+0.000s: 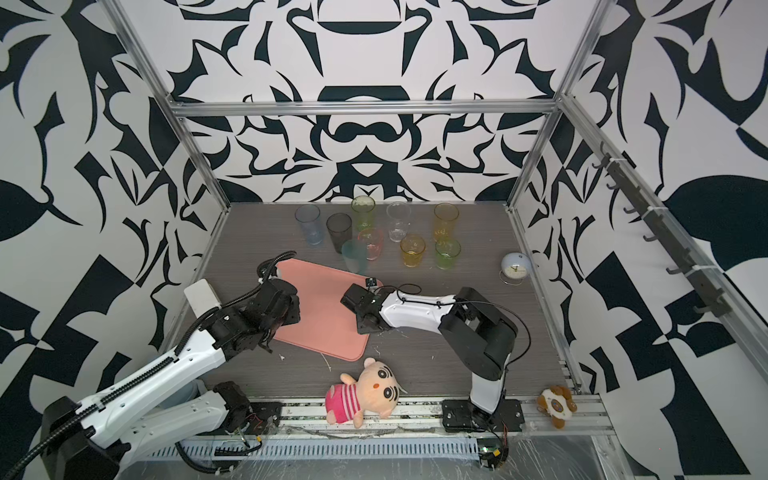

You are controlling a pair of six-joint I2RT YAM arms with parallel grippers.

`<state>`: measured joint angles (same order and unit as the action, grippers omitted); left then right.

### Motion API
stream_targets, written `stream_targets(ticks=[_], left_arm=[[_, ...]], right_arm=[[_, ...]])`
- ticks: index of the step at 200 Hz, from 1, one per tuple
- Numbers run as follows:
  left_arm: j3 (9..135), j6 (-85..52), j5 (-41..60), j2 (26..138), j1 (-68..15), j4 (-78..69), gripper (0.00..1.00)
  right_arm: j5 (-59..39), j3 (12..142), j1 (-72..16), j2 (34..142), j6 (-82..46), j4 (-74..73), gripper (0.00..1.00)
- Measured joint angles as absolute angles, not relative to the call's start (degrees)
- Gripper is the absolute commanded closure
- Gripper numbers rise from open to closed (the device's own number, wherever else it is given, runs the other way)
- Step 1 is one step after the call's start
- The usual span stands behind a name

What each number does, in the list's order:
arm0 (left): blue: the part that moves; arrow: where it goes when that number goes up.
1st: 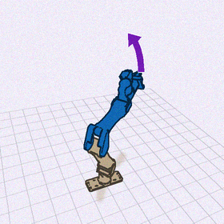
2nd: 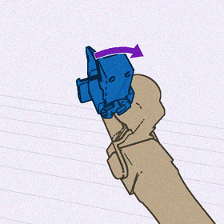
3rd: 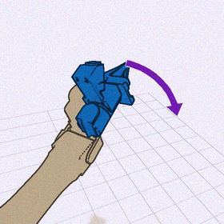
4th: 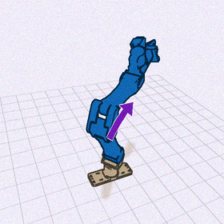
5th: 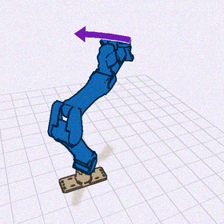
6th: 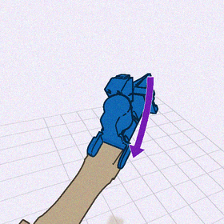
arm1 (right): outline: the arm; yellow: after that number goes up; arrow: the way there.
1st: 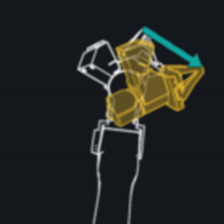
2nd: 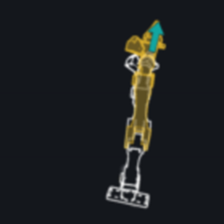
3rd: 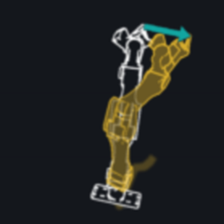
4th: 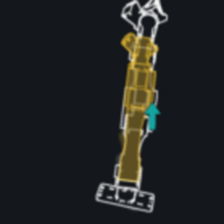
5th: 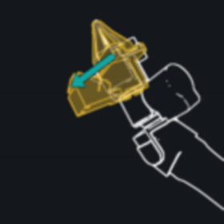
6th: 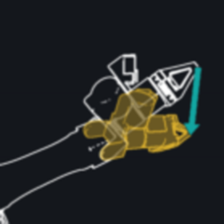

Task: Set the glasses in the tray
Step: 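Drag the pink tray with the right gripper to straighten it at center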

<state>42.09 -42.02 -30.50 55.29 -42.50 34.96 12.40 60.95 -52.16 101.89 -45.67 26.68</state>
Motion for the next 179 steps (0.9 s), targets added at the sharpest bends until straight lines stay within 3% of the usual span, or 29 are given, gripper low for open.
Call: stream_targets(ticks=[179], left_arm=[[41.6,-41.5,-30.0,55.6,-42.5,34.5,0.54]], right_arm=[[4.0,46.0,-29.6,89.6,-29.3,22.3,1.0]])
